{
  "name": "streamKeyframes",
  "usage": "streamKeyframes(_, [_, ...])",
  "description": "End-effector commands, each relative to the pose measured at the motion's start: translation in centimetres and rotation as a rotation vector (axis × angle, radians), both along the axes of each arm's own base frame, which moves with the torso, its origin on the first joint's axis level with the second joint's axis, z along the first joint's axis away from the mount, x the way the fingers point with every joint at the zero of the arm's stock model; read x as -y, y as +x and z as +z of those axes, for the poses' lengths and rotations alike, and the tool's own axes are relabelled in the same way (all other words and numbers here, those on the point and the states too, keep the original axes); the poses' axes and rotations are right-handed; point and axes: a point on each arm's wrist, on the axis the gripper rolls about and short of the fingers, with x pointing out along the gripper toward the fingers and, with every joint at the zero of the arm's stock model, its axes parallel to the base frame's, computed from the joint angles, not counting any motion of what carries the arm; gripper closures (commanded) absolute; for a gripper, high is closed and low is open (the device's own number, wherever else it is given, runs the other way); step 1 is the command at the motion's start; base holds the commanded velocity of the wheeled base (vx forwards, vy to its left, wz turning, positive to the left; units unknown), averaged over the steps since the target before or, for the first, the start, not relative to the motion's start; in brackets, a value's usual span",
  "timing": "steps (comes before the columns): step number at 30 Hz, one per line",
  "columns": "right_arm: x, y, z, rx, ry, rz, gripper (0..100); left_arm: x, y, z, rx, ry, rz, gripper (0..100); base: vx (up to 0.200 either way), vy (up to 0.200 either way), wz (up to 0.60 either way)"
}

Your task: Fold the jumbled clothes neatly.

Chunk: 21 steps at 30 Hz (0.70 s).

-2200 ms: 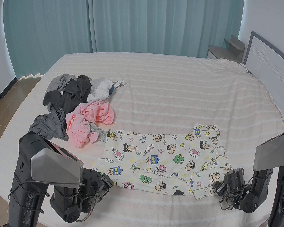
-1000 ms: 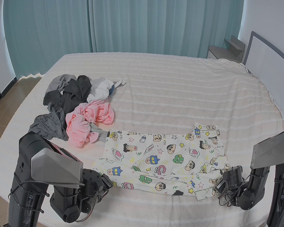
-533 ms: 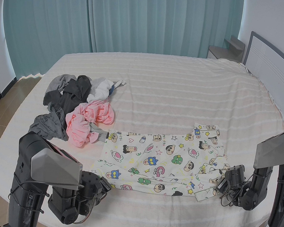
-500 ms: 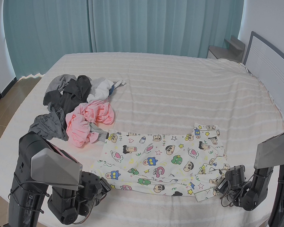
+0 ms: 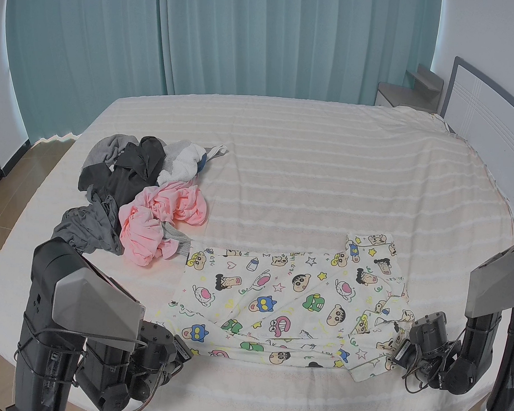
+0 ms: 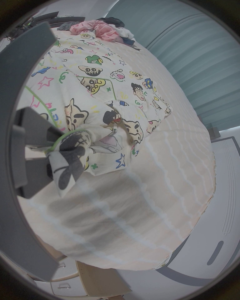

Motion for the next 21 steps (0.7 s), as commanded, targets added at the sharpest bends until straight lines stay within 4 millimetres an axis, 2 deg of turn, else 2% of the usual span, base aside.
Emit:
streamKeyframes(1, [0.4, -1.2, 0.0, -0.038, -0.012, 0.004, 100, -0.4, -0.8, 0.0, -0.020, 0.011, -0.002, 100, 0.000, 0.000, 0.00])
streamKeyframes(6, [0.5, -2.3, 0.2, -0.036, 0.005, 0.029, 100, -0.4, -1.8, 0.0, -0.050, 0.028, -0.025, 100, 0.000, 0.000, 0.00])
streamKeyframes(12, [0.3, -2.3, 0.0, -0.036, 0.005, 0.048, 100, -0.4, -2.9, -0.2, -0.083, 0.042, -0.048, 100, 0.000, 0.000, 0.00])
streamKeyframes(21, [0.0, -2.5, -0.8, -0.074, -0.023, 0.069, 100, -0.3, -2.9, -0.3, -0.086, 0.037, -0.045, 100, 0.000, 0.000, 0.00])
